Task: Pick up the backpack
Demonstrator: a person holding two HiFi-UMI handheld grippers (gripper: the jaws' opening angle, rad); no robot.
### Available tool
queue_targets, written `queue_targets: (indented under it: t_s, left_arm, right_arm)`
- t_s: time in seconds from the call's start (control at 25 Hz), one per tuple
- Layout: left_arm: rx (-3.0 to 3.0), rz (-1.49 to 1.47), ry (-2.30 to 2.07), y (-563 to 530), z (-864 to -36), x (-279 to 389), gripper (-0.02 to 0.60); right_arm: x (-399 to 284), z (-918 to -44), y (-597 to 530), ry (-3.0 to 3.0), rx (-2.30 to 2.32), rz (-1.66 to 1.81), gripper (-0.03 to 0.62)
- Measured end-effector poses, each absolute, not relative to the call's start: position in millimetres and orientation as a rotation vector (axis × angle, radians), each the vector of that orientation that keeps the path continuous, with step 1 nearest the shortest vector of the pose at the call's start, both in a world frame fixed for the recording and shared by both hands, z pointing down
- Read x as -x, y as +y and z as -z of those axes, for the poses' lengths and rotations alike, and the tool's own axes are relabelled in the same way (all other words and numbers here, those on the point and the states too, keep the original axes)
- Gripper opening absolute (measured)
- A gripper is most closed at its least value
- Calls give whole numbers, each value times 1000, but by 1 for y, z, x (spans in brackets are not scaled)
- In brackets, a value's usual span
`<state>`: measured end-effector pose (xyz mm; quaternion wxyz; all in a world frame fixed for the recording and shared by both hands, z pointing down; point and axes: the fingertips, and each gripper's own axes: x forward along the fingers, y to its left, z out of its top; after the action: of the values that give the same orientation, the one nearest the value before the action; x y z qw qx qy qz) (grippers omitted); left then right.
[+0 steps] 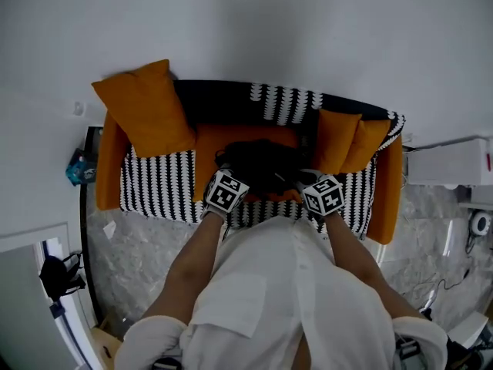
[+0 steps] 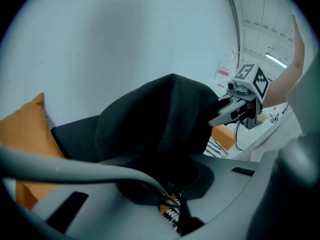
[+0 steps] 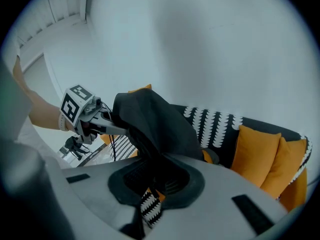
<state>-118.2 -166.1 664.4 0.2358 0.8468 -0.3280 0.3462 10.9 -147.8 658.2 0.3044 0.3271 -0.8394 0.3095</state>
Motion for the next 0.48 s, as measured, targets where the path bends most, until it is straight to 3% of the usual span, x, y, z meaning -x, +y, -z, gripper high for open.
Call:
queue_targets:
  t_s: [0.48]
  left_arm:
    - [-2382, -723, -1016, -157, -584, 131, 52]
  right_arm:
    - [4, -588, -152, -2376, -865, -701, 38]
